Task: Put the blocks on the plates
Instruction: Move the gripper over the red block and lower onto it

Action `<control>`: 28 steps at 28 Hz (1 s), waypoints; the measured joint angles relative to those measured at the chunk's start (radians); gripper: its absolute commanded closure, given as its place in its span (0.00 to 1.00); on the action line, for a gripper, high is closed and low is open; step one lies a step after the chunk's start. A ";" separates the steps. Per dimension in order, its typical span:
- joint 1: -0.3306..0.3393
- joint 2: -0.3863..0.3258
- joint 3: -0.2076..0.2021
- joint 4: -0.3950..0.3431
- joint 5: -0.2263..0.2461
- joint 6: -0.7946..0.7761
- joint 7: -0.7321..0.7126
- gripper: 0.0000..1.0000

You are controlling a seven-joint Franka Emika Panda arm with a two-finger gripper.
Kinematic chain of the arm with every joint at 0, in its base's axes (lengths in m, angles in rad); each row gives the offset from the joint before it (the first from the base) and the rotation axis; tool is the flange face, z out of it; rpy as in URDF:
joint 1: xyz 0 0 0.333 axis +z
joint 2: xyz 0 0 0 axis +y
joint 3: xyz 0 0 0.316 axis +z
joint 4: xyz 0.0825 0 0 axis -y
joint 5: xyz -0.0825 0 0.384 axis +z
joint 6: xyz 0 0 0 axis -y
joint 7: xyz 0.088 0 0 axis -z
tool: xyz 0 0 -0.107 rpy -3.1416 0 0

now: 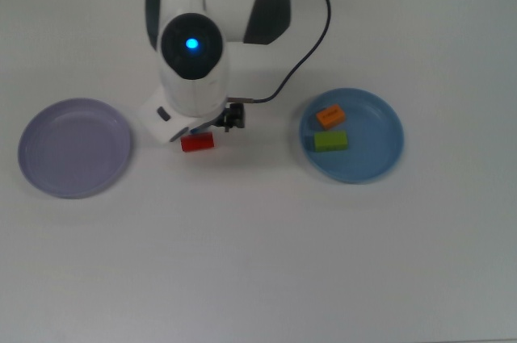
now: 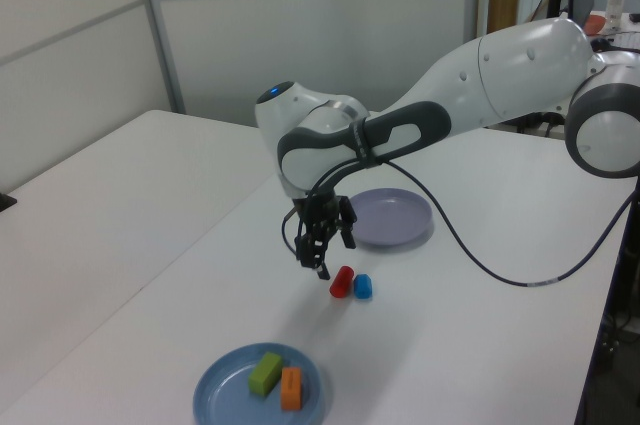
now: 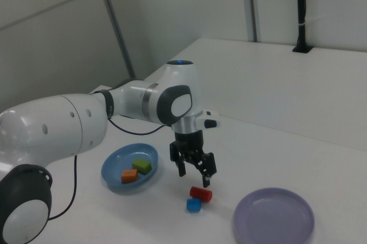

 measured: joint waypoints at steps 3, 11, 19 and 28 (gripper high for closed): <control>-0.018 0.008 0.000 -0.001 0.001 0.000 -0.011 0.00; -0.019 0.040 0.006 -0.002 0.001 0.000 -0.017 0.00; -0.015 0.052 0.008 -0.002 0.000 0.000 -0.019 0.00; -0.014 0.077 0.008 -0.002 -0.014 0.000 -0.019 0.12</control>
